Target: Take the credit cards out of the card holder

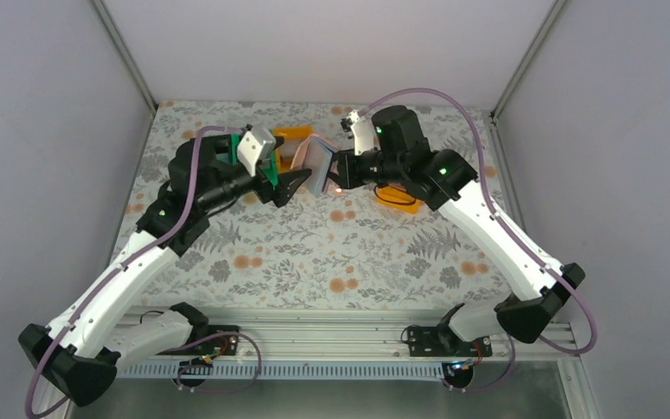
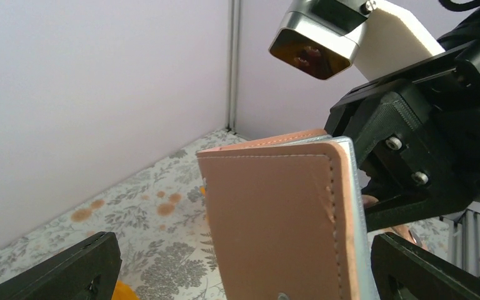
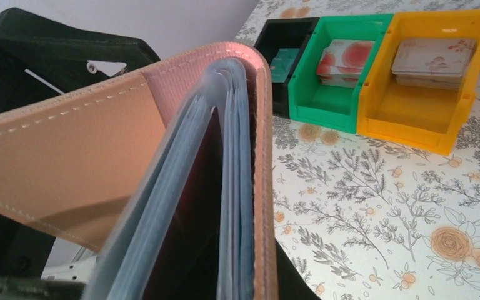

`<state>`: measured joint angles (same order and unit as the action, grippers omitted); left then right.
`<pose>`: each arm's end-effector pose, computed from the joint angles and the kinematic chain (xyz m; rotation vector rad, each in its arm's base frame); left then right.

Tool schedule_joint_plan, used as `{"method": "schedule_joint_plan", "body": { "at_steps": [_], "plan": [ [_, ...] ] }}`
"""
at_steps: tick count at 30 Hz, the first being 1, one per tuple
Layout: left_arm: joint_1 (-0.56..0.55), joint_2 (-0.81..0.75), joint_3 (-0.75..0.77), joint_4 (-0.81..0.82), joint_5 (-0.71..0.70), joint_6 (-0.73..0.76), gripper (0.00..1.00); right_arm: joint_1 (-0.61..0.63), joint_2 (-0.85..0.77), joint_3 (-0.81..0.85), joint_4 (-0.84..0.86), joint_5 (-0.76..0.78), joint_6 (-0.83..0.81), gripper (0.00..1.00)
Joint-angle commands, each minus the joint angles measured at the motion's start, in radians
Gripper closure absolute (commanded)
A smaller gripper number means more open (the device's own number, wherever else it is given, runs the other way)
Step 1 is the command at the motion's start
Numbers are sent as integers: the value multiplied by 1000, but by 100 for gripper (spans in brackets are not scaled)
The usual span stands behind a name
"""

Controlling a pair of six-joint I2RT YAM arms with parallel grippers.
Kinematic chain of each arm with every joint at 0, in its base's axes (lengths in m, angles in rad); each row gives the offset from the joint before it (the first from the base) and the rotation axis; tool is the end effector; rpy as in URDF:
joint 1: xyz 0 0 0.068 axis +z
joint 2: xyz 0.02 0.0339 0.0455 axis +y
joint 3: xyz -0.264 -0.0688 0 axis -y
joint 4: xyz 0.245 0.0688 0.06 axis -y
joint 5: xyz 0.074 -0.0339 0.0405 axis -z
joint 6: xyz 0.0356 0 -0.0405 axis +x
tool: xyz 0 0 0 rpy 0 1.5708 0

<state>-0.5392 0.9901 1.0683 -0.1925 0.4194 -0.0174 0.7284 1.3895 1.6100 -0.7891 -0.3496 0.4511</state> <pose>0.1818 -0.1257 0.4010 0.7520 1.5629 -0.7662 0.2075 0.2014 0.4275 -0.5343 2.2307 1.0306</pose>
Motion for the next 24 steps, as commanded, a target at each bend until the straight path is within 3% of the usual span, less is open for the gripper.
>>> {"method": "schedule_joint_plan", "body": {
  "at_steps": [1, 10, 18, 24],
  "plan": [
    [-13, 44, -3, 34, -71, -20, 0, 2, 41, 50, 25, 56, 62, 96],
    [-41, 77, -11, 24, -94, 24, 0, 5, 80, 84, 34, 54, 89, 96],
    [-44, 104, -16, -18, -219, 58, 0, 14, 83, 118, 30, 27, 63, 96],
    [-42, 70, -12, -23, -148, 39, 19, 3, 48, 80, 21, 12, 7, 96]
  ]
}}
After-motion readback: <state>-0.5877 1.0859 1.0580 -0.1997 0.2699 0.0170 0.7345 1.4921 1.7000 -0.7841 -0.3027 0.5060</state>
